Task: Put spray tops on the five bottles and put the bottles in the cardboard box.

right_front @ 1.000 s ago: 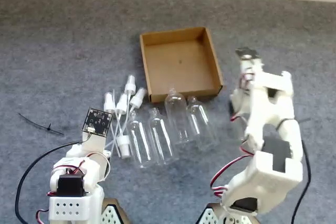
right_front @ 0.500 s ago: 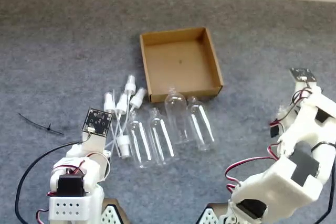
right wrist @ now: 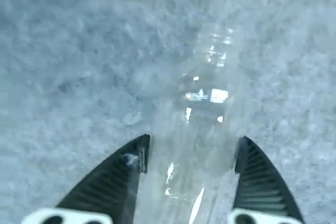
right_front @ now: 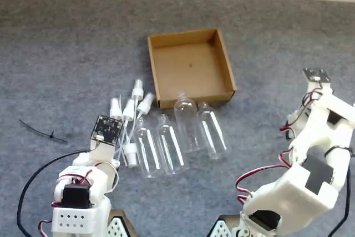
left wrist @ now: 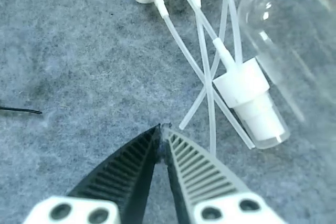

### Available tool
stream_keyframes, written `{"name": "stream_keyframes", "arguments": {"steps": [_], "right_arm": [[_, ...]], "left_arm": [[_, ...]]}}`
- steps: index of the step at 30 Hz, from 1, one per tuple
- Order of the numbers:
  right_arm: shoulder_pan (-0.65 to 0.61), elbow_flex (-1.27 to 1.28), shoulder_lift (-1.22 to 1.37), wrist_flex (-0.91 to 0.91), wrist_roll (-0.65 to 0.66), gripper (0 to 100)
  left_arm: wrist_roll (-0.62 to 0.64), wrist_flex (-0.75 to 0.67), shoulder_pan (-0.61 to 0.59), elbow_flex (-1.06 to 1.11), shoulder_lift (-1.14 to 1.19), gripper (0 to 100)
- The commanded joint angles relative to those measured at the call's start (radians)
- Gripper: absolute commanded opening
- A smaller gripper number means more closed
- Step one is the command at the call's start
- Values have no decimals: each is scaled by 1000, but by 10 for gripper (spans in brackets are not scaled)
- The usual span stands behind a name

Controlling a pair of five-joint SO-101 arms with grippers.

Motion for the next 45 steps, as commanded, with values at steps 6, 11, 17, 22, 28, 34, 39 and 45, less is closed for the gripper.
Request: {"name": "stream_keyframes", "arguments": {"steps": [6, 11, 17, 22, 28, 34, 39, 45], "right_arm": [[-45, -246, 44, 96, -83, 207], [-45, -458, 223, 240, -83, 216], [-47, -704, 377, 337, -127, 267], [-62, -918, 473, 392, -187, 268], [-94, -1059, 615, 455, -187, 267], [-82, -1133, 719, 492, -184, 235], [-81, -1191, 746, 498, -186, 119], [-107, -1371, 702, 604, -187, 2]], "left_arm": [[-8, 5, 16, 19, -15, 18], [-8, 5, 16, 19, -15, 18], [-8, 5, 16, 19, -15, 18], [-8, 5, 16, 19, -15, 18], [-8, 5, 16, 19, -15, 18], [-8, 5, 16, 19, -15, 18], [-8, 3, 16, 19, -15, 18], [-11, -34, 15, 19, -16, 18]]}}
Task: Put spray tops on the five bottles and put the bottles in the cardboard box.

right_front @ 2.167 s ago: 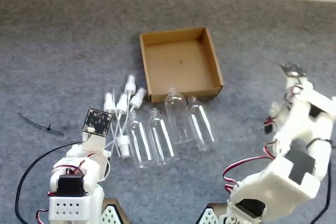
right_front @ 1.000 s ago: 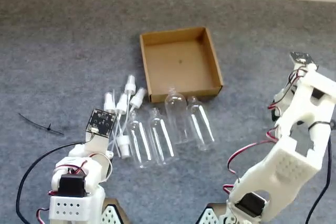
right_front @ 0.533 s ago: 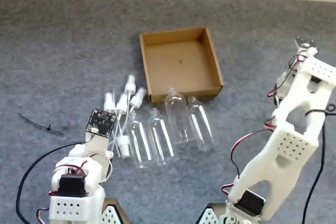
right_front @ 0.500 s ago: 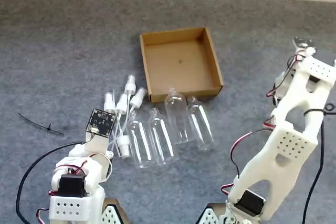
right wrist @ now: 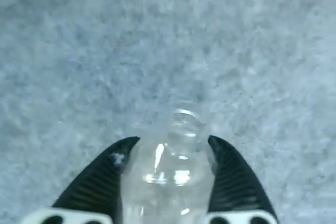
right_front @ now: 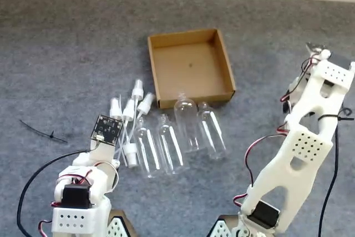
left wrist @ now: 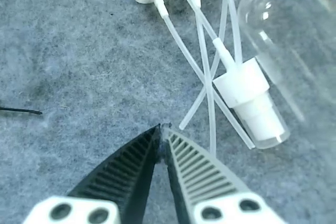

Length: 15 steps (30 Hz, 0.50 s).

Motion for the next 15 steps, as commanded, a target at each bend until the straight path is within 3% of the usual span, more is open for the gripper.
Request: {"name": "stream_keyframes", "arguments": {"steps": [1, 3, 9, 12, 15], "right_arm": [[-30, -217, -84, 76, -9, 2], [-45, -291, -131, 76, -26, 3], [-107, -367, -314, 76, -135, 3], [-154, -366, -407, 76, -186, 3], [-206, -364, -492, 77, -199, 3]], "left_arm": [[-9, -69, 7, 19, -15, 18], [-26, -161, -38, 19, -15, 21], [-321, -388, -220, -5, -13, 21], [-351, -399, -223, -85, -10, 21], [-347, -322, -259, -236, 1, 21]]}}
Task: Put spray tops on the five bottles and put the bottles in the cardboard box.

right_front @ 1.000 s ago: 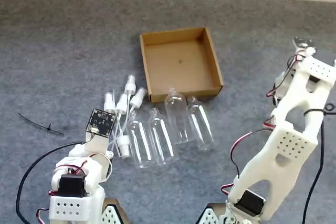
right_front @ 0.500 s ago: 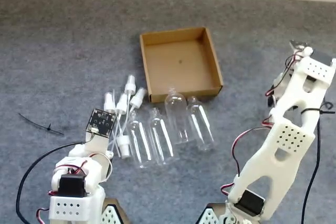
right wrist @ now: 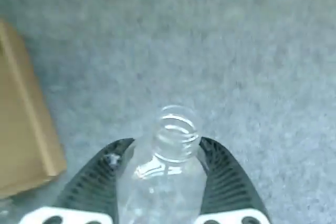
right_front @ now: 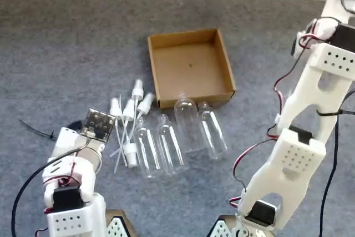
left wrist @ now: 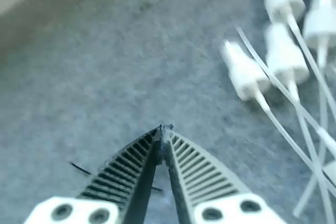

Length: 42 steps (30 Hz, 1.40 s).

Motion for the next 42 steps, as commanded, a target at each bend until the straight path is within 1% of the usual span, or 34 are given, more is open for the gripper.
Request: {"name": "stream_keyframes", "arguments": {"steps": [1, 4, 8, 10, 12, 13, 15, 17, 19, 23, 26, 32, 37, 42], "right_arm": [[-87, -54, -186, 24, -32, 3], [-147, 59, -278, 24, -32, 3], [-254, 311, -452, 21, -28, 4], [-302, 417, -559, 4, -26, 4], [-338, 515, -667, -42, -26, 4], [-354, 579, -719, -77, -25, 4], [-381, 740, -814, -162, -25, 4], [-407, 943, -909, -272, -23, 4], [-430, 1171, -1018, -407, -12, 4], [-476, 1600, -1268, -659, 9, 4], [-507, 1824, -1409, -719, 11, 4], [-535, 1963, -1469, -768, 5, 4], [-535, 1983, -1524, -783, 3, 4], [-535, 1985, -1570, -763, 3, 4]], "left_arm": [[-11, 71, -53, -246, 30, 21], [-11, 158, -53, -455, 232, 21], [34, 292, -50, -812, 742, 23], [37, 390, -31, -1010, 1009, 54], [37, 482, -7, -1185, 1250, 103], [44, 506, 4, -1259, 1343, 122], [91, 511, 19, -1377, 1488, 133], [127, 511, 27, -1465, 1584, 133], [149, 512, 50, -1511, 1644, 133], [186, 508, 96, -1518, 1715, 135], [236, 448, 119, -1515, 1759, 136], [390, 313, 150, -1515, 1942, 134], [450, 226, 150, -1521, 2078, 133], [485, 180, 159, -1526, 2100, 133]]}}
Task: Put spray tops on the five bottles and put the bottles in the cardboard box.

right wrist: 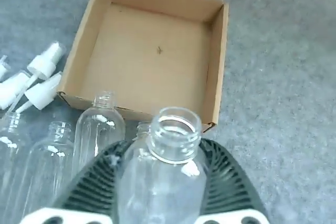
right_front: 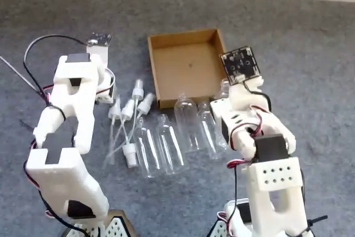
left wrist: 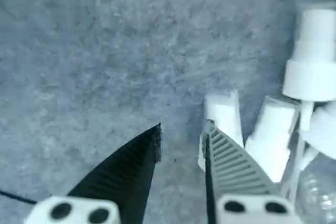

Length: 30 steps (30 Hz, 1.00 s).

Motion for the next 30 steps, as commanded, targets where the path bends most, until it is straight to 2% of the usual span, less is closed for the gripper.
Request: {"name": "stream_keyframes", "arguments": {"steps": [1, 6, 11, 15, 20, 30], "right_arm": [[-7, -4, -51, -8, 5, 4], [-7, -2, -53, 2, 5, 4], [-7, 12, -54, 1, 5, 4], [-7, 48, -58, -2, 5, 4], [-7, 54, -61, -2, 5, 4], [-7, 54, -61, -2, 5, 4]], "left_arm": [[28, -48, 35, -30, 1, 133], [28, -38, 45, -35, -16, 133], [21, -11, 13, -36, -128, 133], [18, 21, 47, -30, -188, 134], [-31, 17, 99, 19, -170, 133], [-87, -14, 88, 33, -15, 133]]}}
